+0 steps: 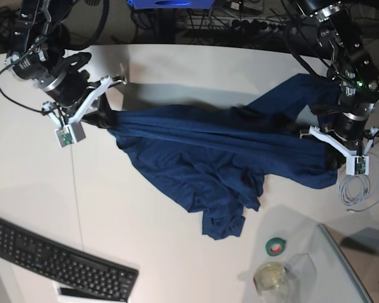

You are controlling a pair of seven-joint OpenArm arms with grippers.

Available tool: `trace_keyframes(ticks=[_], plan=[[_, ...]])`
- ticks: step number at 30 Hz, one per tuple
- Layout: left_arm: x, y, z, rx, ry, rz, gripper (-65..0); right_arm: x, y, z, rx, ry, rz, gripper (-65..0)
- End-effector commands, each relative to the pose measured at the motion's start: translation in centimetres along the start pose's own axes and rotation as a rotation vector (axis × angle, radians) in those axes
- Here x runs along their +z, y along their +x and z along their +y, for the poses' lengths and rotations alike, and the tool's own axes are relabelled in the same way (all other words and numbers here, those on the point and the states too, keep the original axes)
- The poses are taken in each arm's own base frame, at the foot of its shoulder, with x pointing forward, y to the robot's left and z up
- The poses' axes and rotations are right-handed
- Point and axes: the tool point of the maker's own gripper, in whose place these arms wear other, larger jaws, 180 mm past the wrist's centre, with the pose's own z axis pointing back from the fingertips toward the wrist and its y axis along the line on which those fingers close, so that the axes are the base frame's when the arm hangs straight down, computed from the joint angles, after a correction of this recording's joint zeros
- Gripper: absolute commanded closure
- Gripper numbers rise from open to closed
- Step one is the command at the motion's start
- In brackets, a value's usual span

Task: Layout the t-shirt on the table in an organized manner, then fold the t-shirt properly
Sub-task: 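Pull the held t-shirt edges apart with both grippers to stretch it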

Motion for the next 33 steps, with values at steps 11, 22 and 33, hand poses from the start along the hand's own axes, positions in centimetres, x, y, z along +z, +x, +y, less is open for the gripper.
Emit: trace_keyframes(ticks=[11, 22, 33], plan=[[-2.9, -7.1, -5.7, -0.059, -0.149, 0.199, 0.0, -1.5, -3.8, -0.9, -0.070, 0.012, 0.102, -0.5], [-1.1, -10.6, -5.5, -0.077, -0.150, 0.280, -27.6, -1.3, -4.2, -1.4, -0.062, 0.004, 0.116, -0.5], [3.0, -9.2, 0.6, 0.020, 0.025, 0.208, -40.3, -1.1, -4.8, -1.2, -0.065, 0.005, 0.130, -0.5]])
